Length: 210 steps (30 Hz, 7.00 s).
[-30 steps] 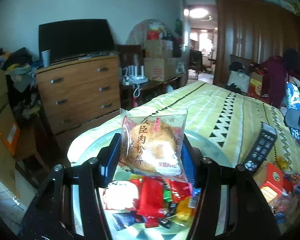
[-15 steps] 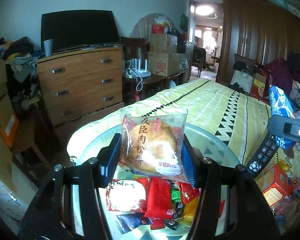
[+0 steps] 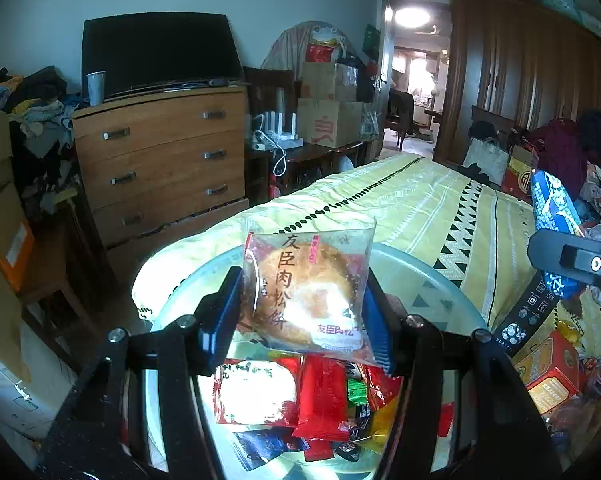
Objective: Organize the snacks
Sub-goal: 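Open both grippers to drop the pastry and cookie packets into the bowl, then move both grippers back from the bowl to the snack pile, then grasp the dark blue barcode packet with the left gripper while the right grasps the clear bread bag, then carry the dark blue packet and bread bag over the glass bowl with both grippers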
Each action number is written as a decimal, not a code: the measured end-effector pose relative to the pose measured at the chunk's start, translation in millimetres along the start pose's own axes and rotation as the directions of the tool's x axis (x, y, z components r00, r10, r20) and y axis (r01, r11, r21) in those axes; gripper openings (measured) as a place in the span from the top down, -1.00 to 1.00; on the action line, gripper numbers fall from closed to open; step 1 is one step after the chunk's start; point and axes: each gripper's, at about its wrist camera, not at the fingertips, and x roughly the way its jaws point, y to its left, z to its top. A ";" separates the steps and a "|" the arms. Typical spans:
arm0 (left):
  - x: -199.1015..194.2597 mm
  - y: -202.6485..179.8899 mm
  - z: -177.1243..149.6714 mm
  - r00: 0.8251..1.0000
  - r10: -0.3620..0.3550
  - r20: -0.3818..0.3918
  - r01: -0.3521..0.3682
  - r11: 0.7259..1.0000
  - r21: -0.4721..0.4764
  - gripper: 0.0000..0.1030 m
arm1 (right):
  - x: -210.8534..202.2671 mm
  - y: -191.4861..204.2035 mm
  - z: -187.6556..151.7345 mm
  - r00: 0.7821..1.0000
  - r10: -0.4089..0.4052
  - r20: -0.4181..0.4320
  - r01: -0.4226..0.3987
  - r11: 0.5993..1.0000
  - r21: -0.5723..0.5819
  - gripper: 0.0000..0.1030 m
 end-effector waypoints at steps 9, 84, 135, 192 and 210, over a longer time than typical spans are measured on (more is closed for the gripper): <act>2.8 3.4 1.7 1.000 -0.002 -0.004 0.002 1.000 -0.002 -0.11 | 8.0 -1.2 2.2 1.000 -0.001 -0.011 0.001 1.000 0.012 0.03; -80.9 -372.5 -290.3 0.325 -0.400 -0.857 0.946 0.126 0.300 -0.68 | -309.2 -218.5 -461.4 0.883 -0.456 -0.112 0.402 0.613 0.680 -0.52; -59.7 -348.0 -229.9 0.566 -0.507 -0.650 0.793 0.550 0.261 0.03 | -208.4 -344.5 -358.9 0.835 -0.514 -0.198 0.537 0.679 0.501 -0.60; 18.9 -43.5 17.4 0.996 -0.072 -0.052 0.075 0.996 0.051 0.03 | -33.3 -31.9 12.0 0.999 -0.042 0.006 0.042 0.999 0.003 -0.24; 32.7 -25.3 21.7 0.994 -0.075 -0.074 0.078 0.996 0.036 0.03 | 17.3 -33.8 20.4 0.996 -0.032 -0.078 0.033 0.999 0.022 -0.24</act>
